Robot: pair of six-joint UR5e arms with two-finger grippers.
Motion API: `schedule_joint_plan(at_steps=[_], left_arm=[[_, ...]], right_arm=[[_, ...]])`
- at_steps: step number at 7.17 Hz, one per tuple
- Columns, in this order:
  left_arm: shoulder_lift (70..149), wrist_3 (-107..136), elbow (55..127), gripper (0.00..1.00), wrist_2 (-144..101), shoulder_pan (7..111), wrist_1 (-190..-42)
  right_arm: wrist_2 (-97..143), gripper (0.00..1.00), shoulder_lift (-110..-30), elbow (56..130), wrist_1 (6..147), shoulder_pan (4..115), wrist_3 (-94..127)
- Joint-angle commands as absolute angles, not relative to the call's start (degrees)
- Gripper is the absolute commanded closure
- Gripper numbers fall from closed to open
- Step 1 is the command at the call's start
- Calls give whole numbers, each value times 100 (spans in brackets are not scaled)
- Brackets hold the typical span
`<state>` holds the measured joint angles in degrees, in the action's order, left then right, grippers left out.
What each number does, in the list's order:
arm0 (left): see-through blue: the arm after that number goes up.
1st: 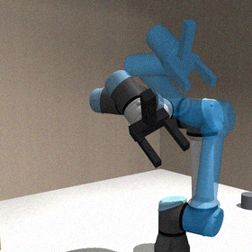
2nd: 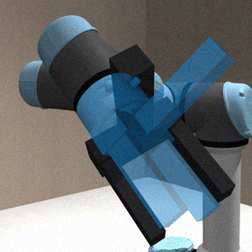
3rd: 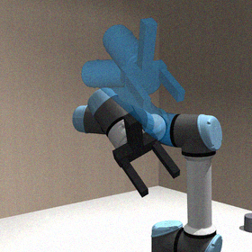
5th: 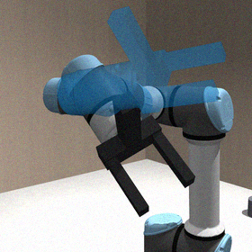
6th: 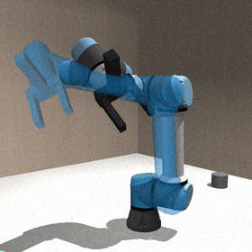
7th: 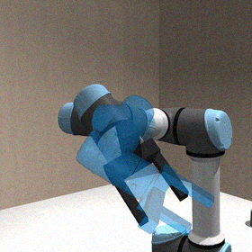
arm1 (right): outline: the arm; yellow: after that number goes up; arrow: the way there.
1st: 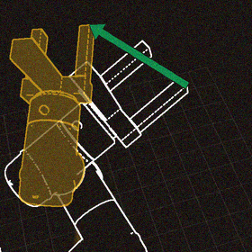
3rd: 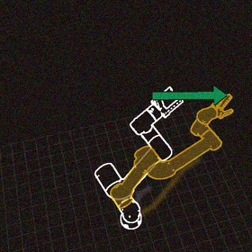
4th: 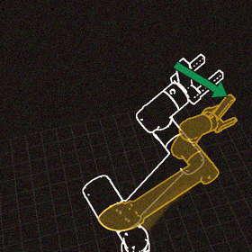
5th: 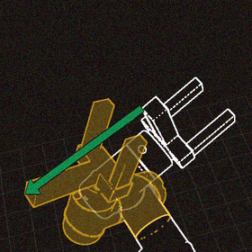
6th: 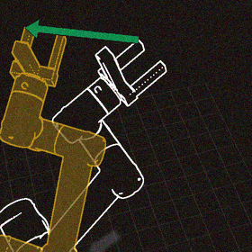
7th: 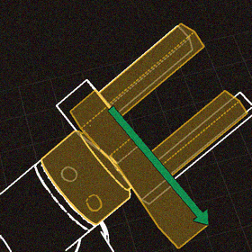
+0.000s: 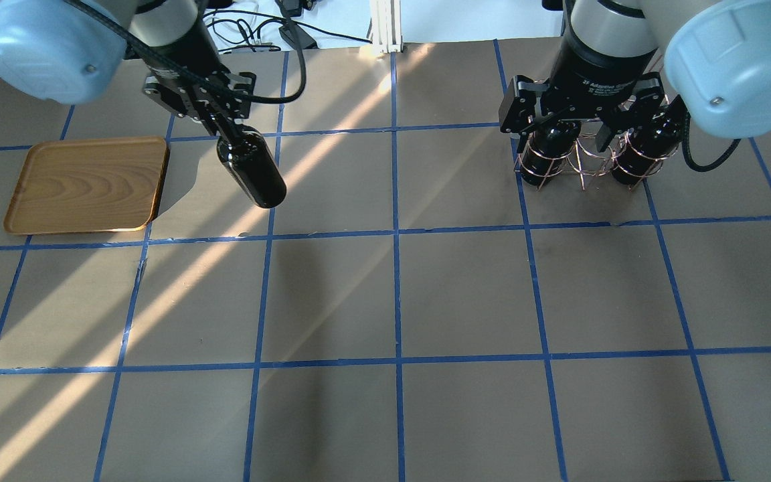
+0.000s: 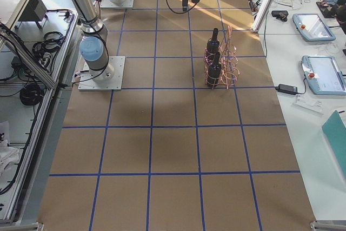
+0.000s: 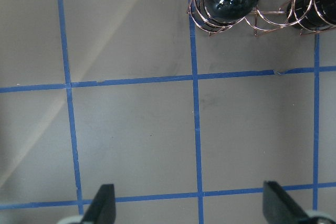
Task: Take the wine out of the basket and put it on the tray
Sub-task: 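Lift the bottle with the left gripper and carry it over the tray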
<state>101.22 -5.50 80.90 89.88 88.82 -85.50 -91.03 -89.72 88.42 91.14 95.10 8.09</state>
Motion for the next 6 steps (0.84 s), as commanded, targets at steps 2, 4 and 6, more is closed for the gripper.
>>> schedule_joint_plan(at_steps=[2, 4, 6], left_arm=[[10449, -2350, 7420, 100, 9009, 7353, -8850], [10809, -3204, 7190, 100, 9026, 6639, -8886], [11265, -3820, 6892, 100, 9026, 6224, -8694]], right_arm=[[-9105, 0, -8974, 8842, 9114, 9510, 800], [-9097, 0, -8974, 8842, 9114, 9510, 809], [-9097, 0, -8974, 8842, 9114, 9510, 800]])
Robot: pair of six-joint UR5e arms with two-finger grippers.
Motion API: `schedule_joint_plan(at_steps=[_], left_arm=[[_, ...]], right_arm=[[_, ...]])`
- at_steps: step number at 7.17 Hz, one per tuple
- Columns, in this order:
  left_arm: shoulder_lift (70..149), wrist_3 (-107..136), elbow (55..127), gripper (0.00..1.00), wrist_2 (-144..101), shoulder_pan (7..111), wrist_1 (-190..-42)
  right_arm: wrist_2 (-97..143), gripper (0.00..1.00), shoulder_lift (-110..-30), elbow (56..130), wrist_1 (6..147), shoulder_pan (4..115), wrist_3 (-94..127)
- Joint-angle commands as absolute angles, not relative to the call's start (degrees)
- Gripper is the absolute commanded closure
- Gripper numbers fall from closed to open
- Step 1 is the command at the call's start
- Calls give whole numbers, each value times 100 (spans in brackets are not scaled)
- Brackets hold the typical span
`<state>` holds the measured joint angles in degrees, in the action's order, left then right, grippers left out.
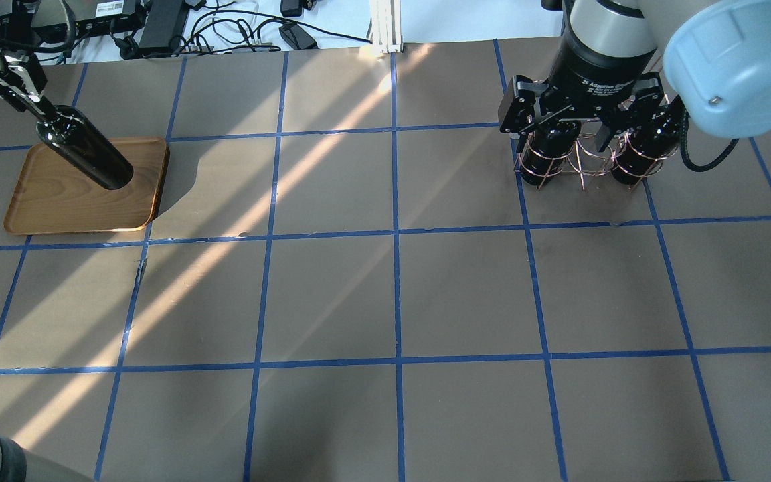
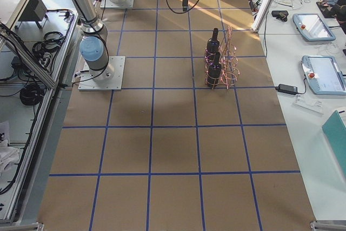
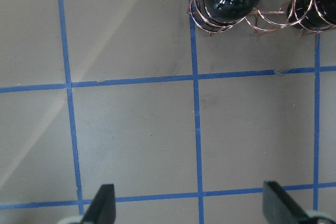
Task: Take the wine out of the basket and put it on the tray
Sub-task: 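Lower the bottle upright onto the wooden tray with the left gripper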
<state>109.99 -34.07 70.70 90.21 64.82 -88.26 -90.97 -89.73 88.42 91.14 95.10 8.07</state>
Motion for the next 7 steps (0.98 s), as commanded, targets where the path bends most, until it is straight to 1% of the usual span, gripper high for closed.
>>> schedule_joint_plan(at_steps=[1, 3, 7], left_arm=[[11459, -4067, 6812, 100, 9139, 6136, -8405], [11723, -4104, 6812, 100, 9141, 6117, -8122], [11795, -4104, 6838, 100, 9176, 6091, -8121]], right_arm=[[-9097, 0, -8974, 8842, 9114, 9510, 800], [-9097, 0, -8974, 8850, 9114, 9510, 800], [-9097, 0, -8974, 8851, 9114, 9519, 800]])
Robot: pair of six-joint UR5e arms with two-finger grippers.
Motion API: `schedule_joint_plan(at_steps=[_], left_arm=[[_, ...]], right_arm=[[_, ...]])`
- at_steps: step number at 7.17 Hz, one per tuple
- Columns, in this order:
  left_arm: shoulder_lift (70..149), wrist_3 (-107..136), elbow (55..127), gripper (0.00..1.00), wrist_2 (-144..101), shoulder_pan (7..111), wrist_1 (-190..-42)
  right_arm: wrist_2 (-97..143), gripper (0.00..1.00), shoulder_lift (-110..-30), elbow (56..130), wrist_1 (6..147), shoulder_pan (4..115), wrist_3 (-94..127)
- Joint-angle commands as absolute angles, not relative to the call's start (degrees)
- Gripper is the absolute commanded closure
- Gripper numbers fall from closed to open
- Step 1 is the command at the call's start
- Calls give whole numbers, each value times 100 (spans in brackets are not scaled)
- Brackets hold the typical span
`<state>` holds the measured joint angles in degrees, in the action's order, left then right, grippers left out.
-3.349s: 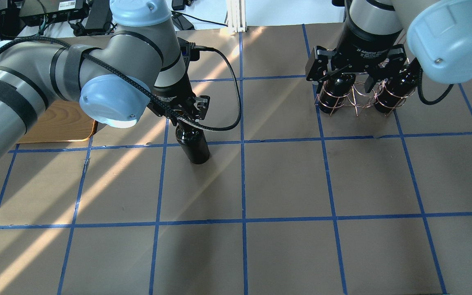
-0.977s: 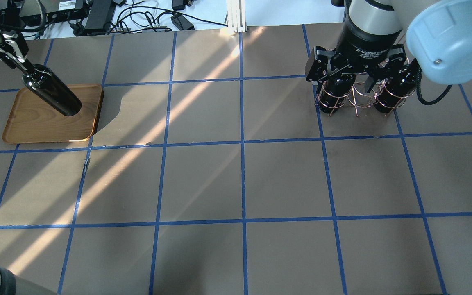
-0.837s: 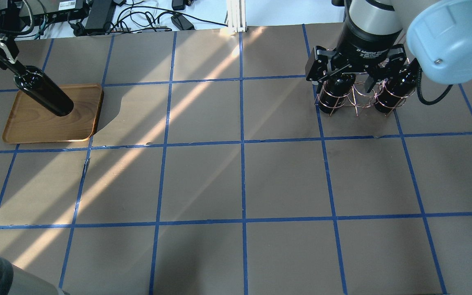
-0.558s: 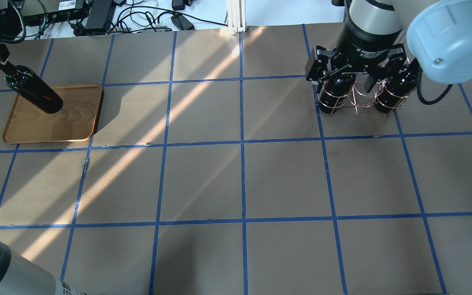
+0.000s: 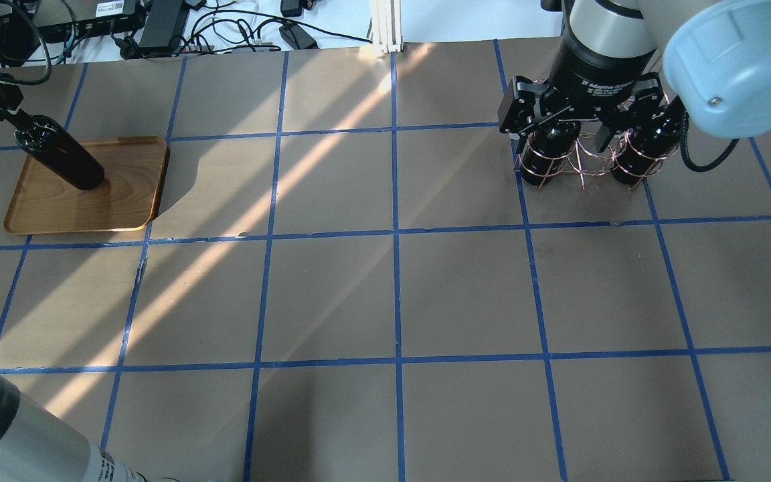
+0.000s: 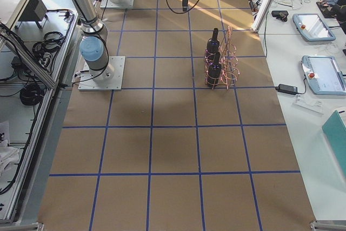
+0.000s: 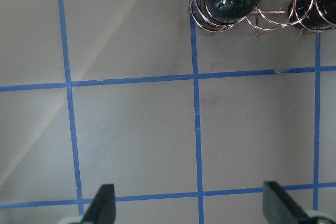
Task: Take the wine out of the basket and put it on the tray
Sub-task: 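Lower the bottle upright onto the wooden tray with the left gripper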
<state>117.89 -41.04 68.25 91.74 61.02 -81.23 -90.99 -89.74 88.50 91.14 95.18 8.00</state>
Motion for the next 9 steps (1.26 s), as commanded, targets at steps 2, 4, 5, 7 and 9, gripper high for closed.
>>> schedule_joint_plan(at_steps=[2, 4, 5, 7, 9], left_arm=[[11812, -4104, 6838, 100, 9176, 6091, -8112], [11830, -4148, 6847, 100, 9185, 6082, -8007], [11830, -4148, 6855, 100, 9185, 6082, -8007], [11830, -4148, 6882, 34, 9158, 6082, -8007], [11795, -4148, 6891, 15, 9158, 6082, -8016]], right_arm=[[-9097, 0, -8974, 8851, 9114, 9519, 800], [-9105, 0, -8974, 8851, 9114, 9519, 800], [-9105, 0, -8974, 8851, 9114, 9519, 800], [-9097, 0, -8974, 8851, 9114, 9519, 800], [-9105, 0, -8974, 8851, 9114, 9519, 800]])
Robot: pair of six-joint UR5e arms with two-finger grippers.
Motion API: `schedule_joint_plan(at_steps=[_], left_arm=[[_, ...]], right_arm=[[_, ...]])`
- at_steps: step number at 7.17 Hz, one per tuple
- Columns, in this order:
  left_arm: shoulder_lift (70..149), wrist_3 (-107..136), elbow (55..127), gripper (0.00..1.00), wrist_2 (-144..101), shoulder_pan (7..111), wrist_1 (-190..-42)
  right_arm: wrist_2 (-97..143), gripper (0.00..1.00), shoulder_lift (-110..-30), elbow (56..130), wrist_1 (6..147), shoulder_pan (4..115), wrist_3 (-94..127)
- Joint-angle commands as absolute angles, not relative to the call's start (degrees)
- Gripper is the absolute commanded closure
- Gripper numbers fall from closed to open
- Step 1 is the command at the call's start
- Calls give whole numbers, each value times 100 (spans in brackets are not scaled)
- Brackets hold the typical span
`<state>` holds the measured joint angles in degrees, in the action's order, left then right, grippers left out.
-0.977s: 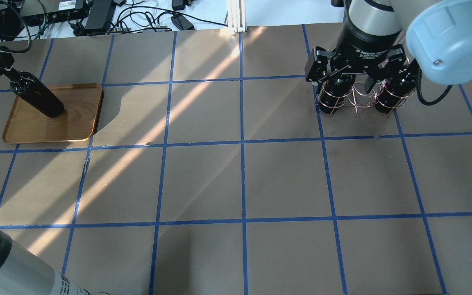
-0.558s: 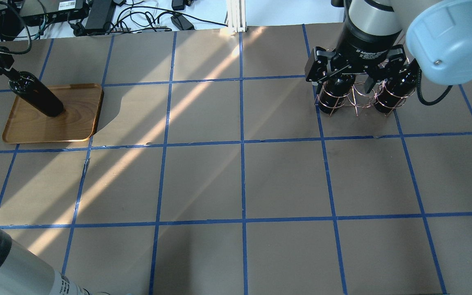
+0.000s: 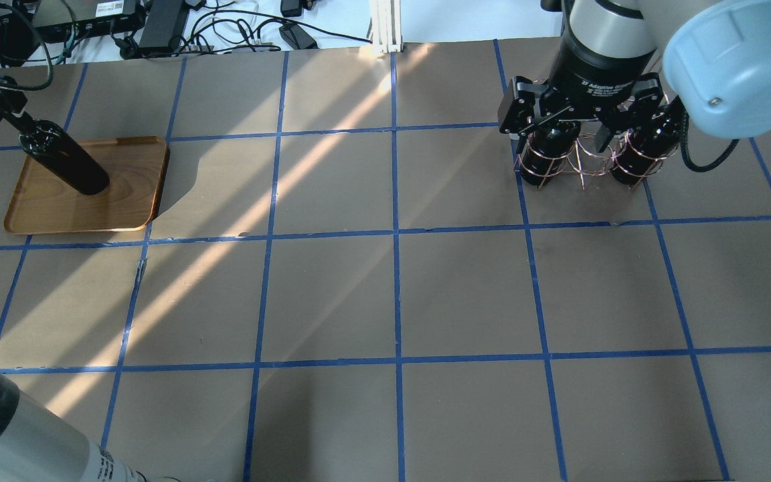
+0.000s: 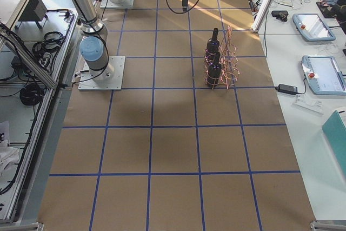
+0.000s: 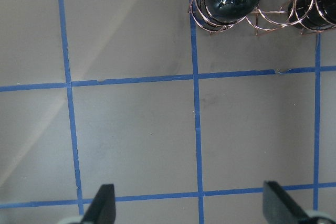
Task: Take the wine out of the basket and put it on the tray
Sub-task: 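Lower the bottle upright onto the wooden tray with the left gripper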
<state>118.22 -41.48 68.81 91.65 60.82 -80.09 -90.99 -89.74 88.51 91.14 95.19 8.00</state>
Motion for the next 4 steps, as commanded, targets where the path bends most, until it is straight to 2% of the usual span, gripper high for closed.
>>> schedule_joint_plan(at_steps=[1, 4], left_arm=[[11725, -4140, 6891, 2, 9176, 6091, -8024], [11103, -3913, 6995, 0, 9211, 6117, -8856]], right_arm=[[-9097, 0, -8974, 8851, 9114, 9519, 800], [-9097, 0, -8974, 8851, 9114, 9519, 800]])
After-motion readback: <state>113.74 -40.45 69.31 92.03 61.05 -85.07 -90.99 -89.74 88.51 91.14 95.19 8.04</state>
